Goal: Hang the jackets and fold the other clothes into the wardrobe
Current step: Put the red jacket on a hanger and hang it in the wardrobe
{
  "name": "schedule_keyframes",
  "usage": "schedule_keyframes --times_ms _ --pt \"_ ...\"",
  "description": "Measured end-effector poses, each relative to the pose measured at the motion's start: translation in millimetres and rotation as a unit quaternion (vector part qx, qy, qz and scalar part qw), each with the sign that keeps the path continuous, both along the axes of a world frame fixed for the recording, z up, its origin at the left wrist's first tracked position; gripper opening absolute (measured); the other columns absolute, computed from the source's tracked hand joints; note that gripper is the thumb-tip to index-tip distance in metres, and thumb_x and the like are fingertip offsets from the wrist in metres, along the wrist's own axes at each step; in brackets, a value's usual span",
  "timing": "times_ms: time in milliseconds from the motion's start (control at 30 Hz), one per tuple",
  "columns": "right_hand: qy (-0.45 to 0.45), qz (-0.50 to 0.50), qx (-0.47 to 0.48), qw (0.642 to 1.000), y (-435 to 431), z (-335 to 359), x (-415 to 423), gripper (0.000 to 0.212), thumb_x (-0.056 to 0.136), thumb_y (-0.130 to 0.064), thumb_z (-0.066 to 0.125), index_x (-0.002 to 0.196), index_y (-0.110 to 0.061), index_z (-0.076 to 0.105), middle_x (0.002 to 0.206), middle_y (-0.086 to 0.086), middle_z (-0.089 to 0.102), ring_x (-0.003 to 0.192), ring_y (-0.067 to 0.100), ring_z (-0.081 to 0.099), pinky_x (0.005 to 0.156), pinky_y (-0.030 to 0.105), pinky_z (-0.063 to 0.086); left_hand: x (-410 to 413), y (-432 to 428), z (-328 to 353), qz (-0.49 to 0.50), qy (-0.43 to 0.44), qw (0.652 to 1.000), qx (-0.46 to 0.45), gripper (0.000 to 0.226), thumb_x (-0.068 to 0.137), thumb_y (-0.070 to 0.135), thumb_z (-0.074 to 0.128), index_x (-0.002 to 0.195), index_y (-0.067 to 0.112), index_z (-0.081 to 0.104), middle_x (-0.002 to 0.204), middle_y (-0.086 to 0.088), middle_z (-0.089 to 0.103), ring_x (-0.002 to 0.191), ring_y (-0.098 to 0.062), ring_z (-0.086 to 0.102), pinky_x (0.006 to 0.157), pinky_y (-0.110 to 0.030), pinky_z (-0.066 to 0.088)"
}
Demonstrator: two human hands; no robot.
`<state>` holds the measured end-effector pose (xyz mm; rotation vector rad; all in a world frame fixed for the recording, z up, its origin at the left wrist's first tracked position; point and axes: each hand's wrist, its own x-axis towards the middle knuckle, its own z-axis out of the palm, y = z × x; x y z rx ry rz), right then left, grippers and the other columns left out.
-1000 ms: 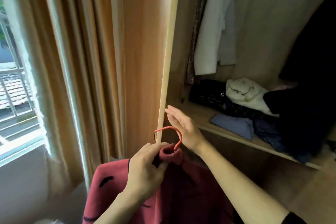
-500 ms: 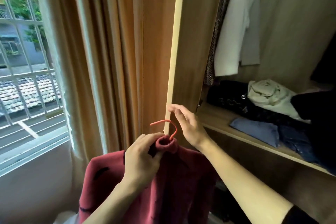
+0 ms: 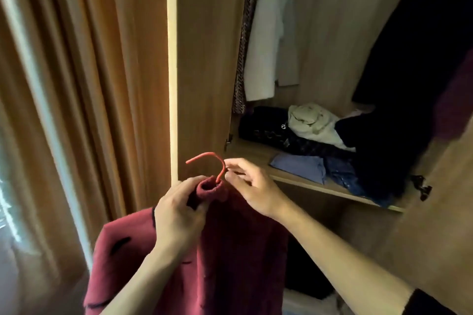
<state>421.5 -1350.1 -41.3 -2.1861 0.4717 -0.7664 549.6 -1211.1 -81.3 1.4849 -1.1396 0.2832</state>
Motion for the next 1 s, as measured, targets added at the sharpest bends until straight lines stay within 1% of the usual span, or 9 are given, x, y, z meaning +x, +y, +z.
schedule_keyframes --times_ms 133,200,300,467,533,667,767,867,1000 --pt "-0.040 -0.062 -0.062 0.995 -11 7 -47 0.025 0.083 -0.045 0.071 0.103 -0.032 0.071 0.096 -0.018 0.071 0.092 0.003 0.067 0.079 0.015 0.050 -21 -35 15 -0.057 0.035 0.998 0.006 0.041 0.075 0.003 0.081 0.109 0.024 0.072 0.097 0.010 0.073 0.090 -0.012 0.069 0.079 -0.045 0.057" --pt "-0.046 -0.085 -0.107 0.989 -22 11 -67 0.021 0.079 -0.042 0.076 0.098 -0.033 0.071 0.092 -0.020 0.069 0.088 0.001 0.066 0.074 0.011 0.047 -32 -53 28 -0.077 0.041 0.996 -0.003 0.041 0.076 0.003 0.079 0.110 0.025 0.071 0.097 0.009 0.073 0.091 -0.012 0.070 0.081 -0.044 0.057" --pt "-0.078 -0.134 -0.160 0.975 -46 18 -88 0.017 0.079 -0.020 0.079 0.095 -0.023 0.074 0.087 -0.014 0.068 0.084 0.002 0.065 0.074 0.014 0.047 -55 -82 49 -0.094 0.026 0.995 -0.019 0.040 0.077 0.004 0.080 0.110 0.025 0.071 0.096 0.010 0.074 0.089 -0.011 0.071 0.081 -0.043 0.057" --pt "-0.150 -0.197 -0.172 0.953 -89 38 -122 0.011 0.080 -0.011 0.079 0.090 -0.013 0.076 0.085 -0.007 0.070 0.081 0.004 0.066 0.074 0.021 0.051 -93 -135 86 -0.144 0.020 0.989 -0.025 0.054 0.066 0.003 0.088 0.109 0.028 0.068 0.096 0.023 0.072 0.086 0.004 0.068 0.076 -0.009 0.049" --pt "-0.181 -0.223 -0.172 0.942 -109 46 -139 0.009 0.080 -0.010 0.078 0.087 -0.015 0.076 0.082 -0.011 0.069 0.080 0.004 0.066 0.072 0.019 0.051 -104 -158 101 -0.172 0.016 0.985 -0.006 0.059 0.064 0.006 0.089 0.110 0.032 0.061 0.098 0.019 0.072 0.088 -0.001 0.070 0.079 -0.013 0.051" --pt "-0.211 -0.264 -0.178 0.924 -152 65 -175 0.008 0.079 -0.012 0.079 0.084 -0.017 0.075 0.080 -0.014 0.071 0.079 0.004 0.067 0.072 0.018 0.050 -123 -200 125 -0.238 -0.018 0.971 0.030 0.045 0.067 0.017 0.065 0.108 0.035 0.059 0.099 0.009 0.071 0.092 -0.014 0.070 0.079 -0.037 0.059" --pt "-0.217 -0.282 -0.188 0.916 -178 77 -199 0.007 0.080 -0.013 0.079 0.083 -0.016 0.074 0.078 -0.014 0.069 0.078 0.006 0.067 0.071 0.018 0.049 -134 -233 141 -0.255 -0.083 0.963 0.026 0.053 0.064 0.002 0.057 0.107 0.033 0.062 0.102 0.010 0.068 0.098 -0.014 0.068 0.087 -0.029 0.056" --pt "-0.229 -0.296 -0.195 0.907 -197 89 -217 0.009 0.079 -0.010 0.079 0.081 -0.016 0.072 0.077 -0.013 0.067 0.076 0.008 0.065 0.070 0.016 0.047 -144 -267 154 -0.236 -0.136 0.962 0.003 0.048 0.068 -0.012 0.069 0.102 0.022 0.068 0.101 0.006 0.067 0.097 -0.012 0.067 0.088 -0.026 0.054" --pt "-0.259 -0.316 -0.219 0.886 -220 112 -230 0.012 0.080 -0.009 0.078 0.080 -0.018 0.070 0.076 -0.013 0.065 0.076 0.011 0.064 0.068 0.014 0.045 -155 -305 174 -0.176 -0.208 0.960 -0.067 0.027 0.073 -0.007 0.072 0.094 0.010 0.073 0.098 0.004 0.067 0.092 -0.004 0.063 0.086 -0.010 0.044"
